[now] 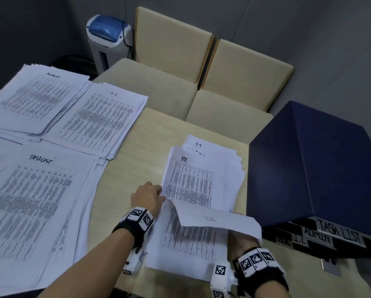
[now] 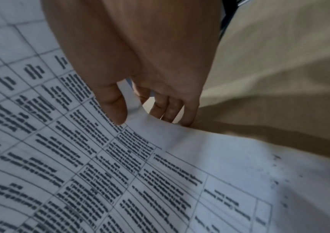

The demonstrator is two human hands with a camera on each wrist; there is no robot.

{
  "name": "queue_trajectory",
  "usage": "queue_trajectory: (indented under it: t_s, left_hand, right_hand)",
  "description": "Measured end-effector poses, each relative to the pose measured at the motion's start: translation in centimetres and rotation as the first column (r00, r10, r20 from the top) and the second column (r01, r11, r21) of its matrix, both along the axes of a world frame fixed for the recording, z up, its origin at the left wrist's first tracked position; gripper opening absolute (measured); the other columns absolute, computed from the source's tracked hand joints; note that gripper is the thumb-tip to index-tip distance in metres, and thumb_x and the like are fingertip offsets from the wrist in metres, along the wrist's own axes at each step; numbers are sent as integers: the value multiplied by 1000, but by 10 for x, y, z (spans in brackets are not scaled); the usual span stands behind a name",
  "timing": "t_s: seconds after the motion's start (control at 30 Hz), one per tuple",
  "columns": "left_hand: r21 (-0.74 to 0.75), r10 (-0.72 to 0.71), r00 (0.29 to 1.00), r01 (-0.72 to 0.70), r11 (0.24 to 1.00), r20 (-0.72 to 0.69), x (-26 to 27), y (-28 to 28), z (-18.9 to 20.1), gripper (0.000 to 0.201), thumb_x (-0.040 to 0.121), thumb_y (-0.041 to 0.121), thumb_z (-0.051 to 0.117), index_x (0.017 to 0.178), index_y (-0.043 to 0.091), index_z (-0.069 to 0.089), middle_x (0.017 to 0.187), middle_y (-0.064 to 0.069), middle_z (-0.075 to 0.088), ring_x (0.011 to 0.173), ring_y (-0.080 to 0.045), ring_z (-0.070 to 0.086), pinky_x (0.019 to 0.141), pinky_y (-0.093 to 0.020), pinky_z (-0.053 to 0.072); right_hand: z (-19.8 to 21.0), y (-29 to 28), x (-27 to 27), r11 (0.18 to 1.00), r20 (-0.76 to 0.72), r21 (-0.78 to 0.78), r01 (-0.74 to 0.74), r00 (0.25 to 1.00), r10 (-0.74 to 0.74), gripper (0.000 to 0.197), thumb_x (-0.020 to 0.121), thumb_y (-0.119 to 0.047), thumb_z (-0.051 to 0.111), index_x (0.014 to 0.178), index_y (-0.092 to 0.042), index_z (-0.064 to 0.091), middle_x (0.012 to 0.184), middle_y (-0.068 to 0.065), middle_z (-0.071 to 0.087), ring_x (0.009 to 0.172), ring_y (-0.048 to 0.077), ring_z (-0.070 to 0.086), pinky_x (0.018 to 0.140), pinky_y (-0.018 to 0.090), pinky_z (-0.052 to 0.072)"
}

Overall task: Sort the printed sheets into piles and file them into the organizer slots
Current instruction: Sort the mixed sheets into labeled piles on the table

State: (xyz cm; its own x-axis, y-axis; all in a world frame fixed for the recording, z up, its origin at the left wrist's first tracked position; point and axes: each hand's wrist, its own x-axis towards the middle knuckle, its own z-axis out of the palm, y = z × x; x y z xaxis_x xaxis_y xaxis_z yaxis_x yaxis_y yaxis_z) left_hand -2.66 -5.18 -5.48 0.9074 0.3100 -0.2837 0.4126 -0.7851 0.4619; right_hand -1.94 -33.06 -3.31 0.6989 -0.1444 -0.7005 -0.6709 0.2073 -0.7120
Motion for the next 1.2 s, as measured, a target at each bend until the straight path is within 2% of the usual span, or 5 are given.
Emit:
queue_trajectory:
  t_s: [0.27,0.43,0.6,0.7,1.2]
  left_hand:
    - [-442,149,978,-68,894,150,-14,19,10,41,69,-15,48,59,21,66,61,8,67,57,-10,61,53,-21,44]
    - [-586,48,994,21,810,102,-12,8,11,42,72,-17,46,73,17,70,78,2,72,77,-11,66,74,-26,54]
    - [-193,313,950,-308,931,-5,-8,1,1,17,78,30,70,81,19,58,81,2,65,77,-20,61,64,-27,46]
    - [-154,249,967,-255,955,-58,-7,1,-6,32,76,41,77,72,18,55,69,2,60,65,-19,56,57,-25,42]
    - [303,-64,997,72,950,-34,-14,31,32,52,98,52,39,62,15,45,57,2,47,54,-20,50,52,-24,39]
  right_hand:
    - [-2,7,15,984,178,-131,-121,974,143,25,100,-7,51,124,-14,54,105,-4,56,103,17,55,97,33,46]
    - [-10,-1,17,922,68,-308,-234,961,267,33,99,5,44,131,-1,48,95,-8,54,85,3,52,78,18,46]
    - [6,2,17,924,97,-324,-201,965,244,15,94,4,55,108,-1,54,93,4,62,92,24,61,83,28,50]
    - [6,-2,19,960,165,-249,-125,972,169,52,87,14,59,134,-6,45,122,12,64,109,30,62,95,43,49]
    - [11,13,13,986,90,-159,-50,994,64,8,79,-3,61,84,4,61,82,21,59,78,32,55,69,40,45]
